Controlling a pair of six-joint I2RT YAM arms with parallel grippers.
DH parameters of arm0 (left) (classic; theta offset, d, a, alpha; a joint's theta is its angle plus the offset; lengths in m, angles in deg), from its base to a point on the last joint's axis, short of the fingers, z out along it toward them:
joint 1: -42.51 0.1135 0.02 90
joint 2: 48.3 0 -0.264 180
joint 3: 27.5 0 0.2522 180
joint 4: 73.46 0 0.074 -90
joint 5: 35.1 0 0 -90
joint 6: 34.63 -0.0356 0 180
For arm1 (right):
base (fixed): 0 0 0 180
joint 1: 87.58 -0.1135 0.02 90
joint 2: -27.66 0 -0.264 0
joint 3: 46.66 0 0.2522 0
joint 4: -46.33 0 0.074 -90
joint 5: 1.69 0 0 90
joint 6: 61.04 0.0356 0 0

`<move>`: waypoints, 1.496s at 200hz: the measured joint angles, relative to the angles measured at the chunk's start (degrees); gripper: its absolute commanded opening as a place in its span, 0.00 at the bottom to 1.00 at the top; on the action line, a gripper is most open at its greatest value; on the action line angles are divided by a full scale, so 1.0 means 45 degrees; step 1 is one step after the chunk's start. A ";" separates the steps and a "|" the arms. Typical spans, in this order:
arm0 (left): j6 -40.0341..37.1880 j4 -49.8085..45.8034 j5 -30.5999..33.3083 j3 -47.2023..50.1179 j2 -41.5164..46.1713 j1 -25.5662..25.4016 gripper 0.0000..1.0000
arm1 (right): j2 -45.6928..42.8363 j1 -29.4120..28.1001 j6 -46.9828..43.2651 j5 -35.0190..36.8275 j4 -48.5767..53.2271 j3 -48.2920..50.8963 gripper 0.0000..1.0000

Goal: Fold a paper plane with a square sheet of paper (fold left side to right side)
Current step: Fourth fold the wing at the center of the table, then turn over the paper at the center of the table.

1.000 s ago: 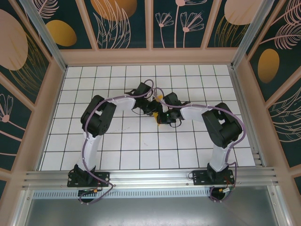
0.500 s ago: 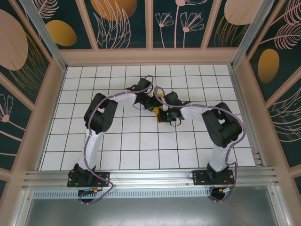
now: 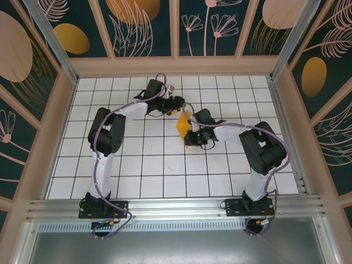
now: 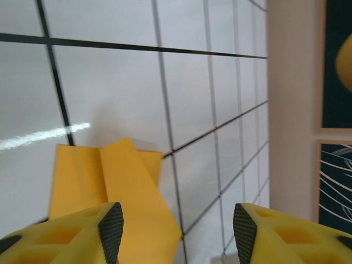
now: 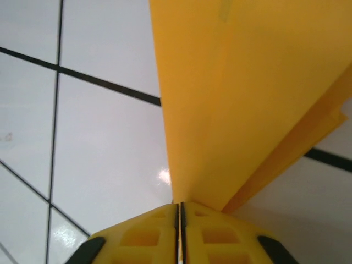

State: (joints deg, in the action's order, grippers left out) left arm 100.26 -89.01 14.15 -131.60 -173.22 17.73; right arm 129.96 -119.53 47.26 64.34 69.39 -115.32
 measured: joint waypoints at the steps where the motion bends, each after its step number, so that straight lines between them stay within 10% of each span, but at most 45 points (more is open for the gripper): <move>1: 0.0000 0.0024 -0.0005 0.0068 0.0102 0.0019 0.59 | -0.0044 0.0029 0.0005 -0.0024 0.0015 0.0005 0.20; 71: -0.0627 0.0457 0.1005 0.3385 0.3585 0.0986 0.59 | -0.2157 0.2443 -0.0350 -0.0704 0.0058 0.0063 0.43; 151: -0.0340 0.1258 0.0928 0.4580 0.2735 0.0199 0.57 | -0.0544 0.2725 0.0248 -0.1627 -0.1107 -0.0306 0.56; 225: -0.0277 0.1345 0.0860 0.3798 0.1841 -0.0243 0.57 | 0.1389 0.2327 0.0277 -0.1326 -0.1302 -0.1744 0.05; 299: -0.0277 0.1044 0.0874 0.2365 0.0661 -0.0792 0.57 | 0.1409 0.2361 -0.0005 -0.0272 -0.0826 -0.1685 0.05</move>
State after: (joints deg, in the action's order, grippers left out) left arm 99.01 -84.31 18.08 -120.96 -170.25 14.17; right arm 136.30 -108.91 47.24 63.12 65.68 -122.90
